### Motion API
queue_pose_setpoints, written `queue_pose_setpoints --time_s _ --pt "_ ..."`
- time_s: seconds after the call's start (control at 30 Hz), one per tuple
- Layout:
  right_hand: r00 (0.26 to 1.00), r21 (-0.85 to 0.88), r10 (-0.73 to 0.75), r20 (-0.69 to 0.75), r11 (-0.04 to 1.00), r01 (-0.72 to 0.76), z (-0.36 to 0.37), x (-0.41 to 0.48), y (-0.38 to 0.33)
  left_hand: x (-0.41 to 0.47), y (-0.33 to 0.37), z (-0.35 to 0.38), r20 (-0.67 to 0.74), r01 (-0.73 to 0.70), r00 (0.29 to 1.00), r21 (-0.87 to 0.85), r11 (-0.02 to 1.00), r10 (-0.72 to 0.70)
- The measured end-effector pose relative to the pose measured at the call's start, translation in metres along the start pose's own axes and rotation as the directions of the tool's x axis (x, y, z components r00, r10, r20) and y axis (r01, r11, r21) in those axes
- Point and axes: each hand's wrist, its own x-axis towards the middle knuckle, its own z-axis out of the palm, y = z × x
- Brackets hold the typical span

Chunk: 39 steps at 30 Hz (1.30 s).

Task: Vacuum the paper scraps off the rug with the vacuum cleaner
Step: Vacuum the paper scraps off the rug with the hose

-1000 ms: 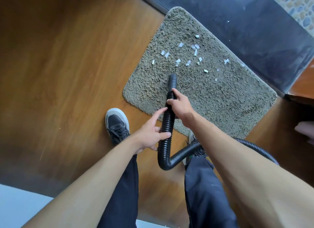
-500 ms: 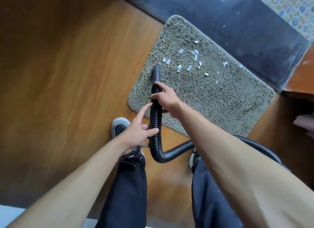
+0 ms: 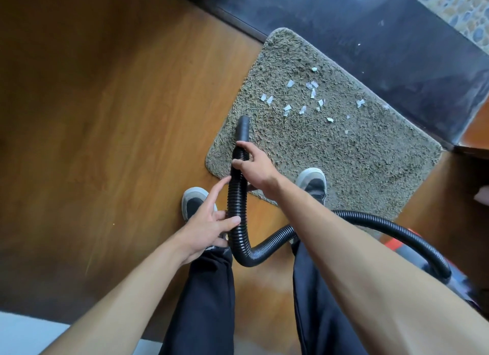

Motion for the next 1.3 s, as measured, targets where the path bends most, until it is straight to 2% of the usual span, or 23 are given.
queue_pose_setpoints --time_s 0.23,0.47,0.6,0.93,1.3 --pt "0.999 -0.007 -0.044 0.01 0.999 0.044 -0.02 0.002 -0.005 0.008 0.003 0.021 -0.051 -0.034 0.998 -0.004 0.999 0.034" --pt "0.998 0.105 -0.021 -0.055 0.994 0.026 -0.057 0.0 -0.002 0.027 0.027 0.039 0.02 -0.019 1.0 0.108 0.994 0.017" --pt "0.999 0.163 0.026 -0.041 0.986 -0.019 -0.073 -0.004 0.005 0.03 0.033 0.046 0.064 -0.005 0.998 0.173 0.985 -0.006" --pt "0.998 0.143 -0.034 0.045 0.989 0.027 -0.057 0.007 -0.021 0.03 0.041 0.03 -0.023 -0.031 0.999 0.176 0.984 0.036" --pt "0.999 0.211 -0.009 -0.042 0.977 0.017 -0.088 0.015 -0.027 0.049 0.072 0.044 0.023 -0.019 1.0 0.27 0.963 0.013"
